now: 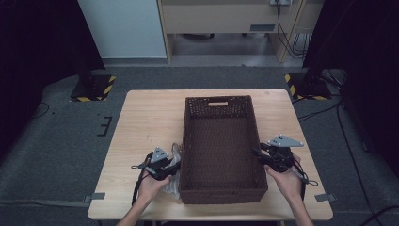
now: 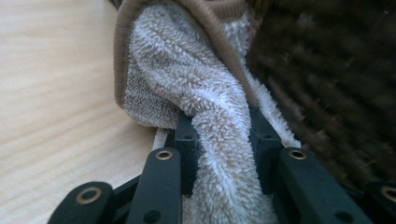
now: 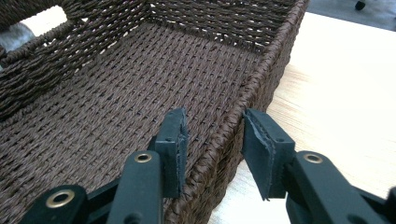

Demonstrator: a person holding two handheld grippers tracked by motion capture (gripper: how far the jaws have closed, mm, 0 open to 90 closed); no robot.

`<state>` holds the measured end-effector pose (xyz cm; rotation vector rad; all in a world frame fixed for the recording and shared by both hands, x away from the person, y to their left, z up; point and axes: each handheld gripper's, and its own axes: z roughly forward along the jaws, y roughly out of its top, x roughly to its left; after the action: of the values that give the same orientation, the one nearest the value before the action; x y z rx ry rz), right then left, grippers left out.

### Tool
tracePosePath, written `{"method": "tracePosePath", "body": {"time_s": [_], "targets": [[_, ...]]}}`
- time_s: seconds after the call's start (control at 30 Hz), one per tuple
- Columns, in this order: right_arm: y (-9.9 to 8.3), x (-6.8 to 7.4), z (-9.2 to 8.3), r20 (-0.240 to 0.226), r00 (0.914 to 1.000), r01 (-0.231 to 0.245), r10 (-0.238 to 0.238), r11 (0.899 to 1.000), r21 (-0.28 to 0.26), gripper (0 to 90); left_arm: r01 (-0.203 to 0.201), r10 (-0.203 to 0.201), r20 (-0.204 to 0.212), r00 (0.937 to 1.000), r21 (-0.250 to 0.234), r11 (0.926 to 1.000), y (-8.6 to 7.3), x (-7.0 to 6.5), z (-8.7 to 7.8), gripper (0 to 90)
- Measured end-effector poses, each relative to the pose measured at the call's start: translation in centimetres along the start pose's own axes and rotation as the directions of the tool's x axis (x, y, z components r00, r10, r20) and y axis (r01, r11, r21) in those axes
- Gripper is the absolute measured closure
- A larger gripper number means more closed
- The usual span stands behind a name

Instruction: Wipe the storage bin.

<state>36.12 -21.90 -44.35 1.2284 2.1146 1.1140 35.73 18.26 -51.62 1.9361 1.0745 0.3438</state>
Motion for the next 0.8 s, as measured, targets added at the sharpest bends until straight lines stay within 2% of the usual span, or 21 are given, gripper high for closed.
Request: {"method": "tracePosePath", "body": {"time_s": [0.1, 0.17, 0.23, 0.3, 0.33, 0.4, 0.5, 0.57, 0.7, 0.8], "targets": [[-0.1, 0.1, 0.0, 0.002, 1.0000, -0.001, 0.001, 1.000, -0.004, 60.1, 0.019, -0.019, 0.000, 0.9998, -0.019, 0.9996, 0.2, 0.5, -0.9, 69.4], [0.0, 0.1, -0.1, 0.003, 1.0000, 0.003, -0.002, 1.000, -0.003, 59.9, 0.031, -0.031, -0.005, 0.9995, -0.064, 0.9975, 0.7, 1.0, -2.3, 69.4], [0.0, 0.1, -0.1, 0.002, 1.0000, 0.005, -0.005, 1.000, -0.005, 59.9, 0.060, -0.060, 0.002, 0.9982, -0.137, 0.9888, 1.5, 1.4, -4.1, 69.4], [0.0, 0.1, -0.2, 0.002, 1.0000, 0.004, -0.004, 1.000, -0.001, 60.1, 0.067, -0.063, 0.027, 0.9977, -0.195, 0.9786, 2.1, 1.3, -5.8, 69.4], [0.0, 0.1, -0.2, 0.004, 1.0000, 0.005, -0.005, 1.000, -0.003, 60.7, 0.070, -0.062, 0.043, 0.9971, -0.213, 0.9745, 2.3, 1.0, -6.6, 69.4], [0.1, 0.1, -0.4, -0.002, 0.9999, 0.010, -0.010, 1.000, -0.007, 61.5, 0.054, -0.041, 0.062, 0.9972, -0.224, 0.9730, 2.3, 0.2, -7.3, 69.3], [0.2, 0.3, -0.7, 0.001, 0.9998, 0.018, -0.018, 1.000, -0.004, 64.3, 0.038, -0.018, 0.096, 0.9952, -0.211, 0.9768, 1.8, -1.5, -7.1, 69.2], [0.2, 0.4, -0.8, 0.009, 0.9996, 0.028, -0.029, 1.000, 0.007, 65.4, 0.017, 0.000, 0.083, 0.9966, -0.194, 0.9808, 1.5, -2.2, -6.5, 69.0], [0.3, 1.0, -0.7, 0.052, 0.9976, 0.043, -0.044, 0.999, 0.018, 67.6, 0.042, -0.025, 0.095, 0.9952, -0.185, 0.9818, 1.7, -1.9, -5.7, 70.1], [0.5, 1.2, -0.5, 0.080, 0.9960, 0.040, -0.041, 0.999, 0.018, 68.9, 0.028, -0.014, 0.075, 0.9971, -0.187, 0.9820, 2.1, -1.9, -5.2, 70.8]]}}
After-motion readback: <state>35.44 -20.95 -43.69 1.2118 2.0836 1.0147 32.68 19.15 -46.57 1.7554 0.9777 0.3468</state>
